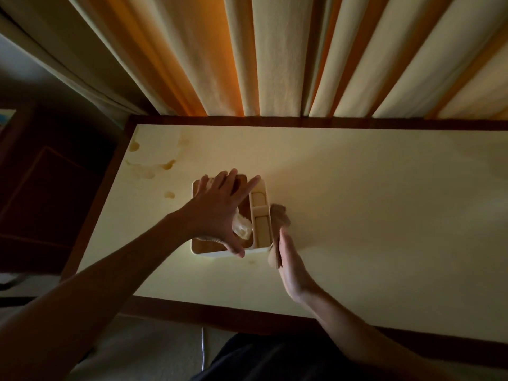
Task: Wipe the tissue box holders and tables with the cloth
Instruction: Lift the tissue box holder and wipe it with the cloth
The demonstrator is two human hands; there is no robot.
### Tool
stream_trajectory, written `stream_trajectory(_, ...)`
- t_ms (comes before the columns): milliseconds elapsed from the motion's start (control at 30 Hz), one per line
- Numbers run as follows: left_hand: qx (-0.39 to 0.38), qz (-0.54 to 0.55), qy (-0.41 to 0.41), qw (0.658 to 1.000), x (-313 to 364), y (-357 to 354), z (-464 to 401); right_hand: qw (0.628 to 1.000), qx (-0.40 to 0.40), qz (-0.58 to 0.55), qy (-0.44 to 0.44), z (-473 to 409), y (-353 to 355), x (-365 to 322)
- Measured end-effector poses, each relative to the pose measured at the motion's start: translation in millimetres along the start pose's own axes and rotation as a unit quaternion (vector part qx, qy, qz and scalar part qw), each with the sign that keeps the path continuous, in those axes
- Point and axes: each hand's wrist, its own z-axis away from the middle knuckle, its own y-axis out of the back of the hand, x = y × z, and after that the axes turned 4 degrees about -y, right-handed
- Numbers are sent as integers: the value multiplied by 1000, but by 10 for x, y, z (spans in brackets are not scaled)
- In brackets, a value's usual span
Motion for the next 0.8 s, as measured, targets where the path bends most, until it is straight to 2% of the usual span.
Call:
stream_trajectory(100, 12, 3, -5, 1000, -16, -8, -2, 999, 13, 4, 48, -346, -8, -546)
stream_trajectory(200, 16, 4, -6, 1000, -26, -8, -7, 999, 5, -2, 37, -603, -24, -864)
stream_trajectory(300, 20, 11, -8, 1000, -34, -43, -7, 999, 12, -6, 32, -503, -68, -769)
stream_trajectory(400, 32, 22, -11, 999, -63, -94, -36, 999, 8, -3, 31, -194, -51, -308)
stream_trajectory(500, 42, 25, -15, 999, -86, -131, -65, 999, 10, -51, 8, -35, -4, 64)
stream_trajectory(600, 49, 25, -19, 998, -78, -131, -60, 997, 37, -47, 49, -62, -36, -205)
stream_trajectory(700, 48, 31, -22, 998, -75, -123, -45, 997, 57, -37, 30, -338, -114, -683)
stream_trajectory(800, 34, 38, -21, 998, -59, -95, -44, 999, 31, -38, 18, -580, -136, -858)
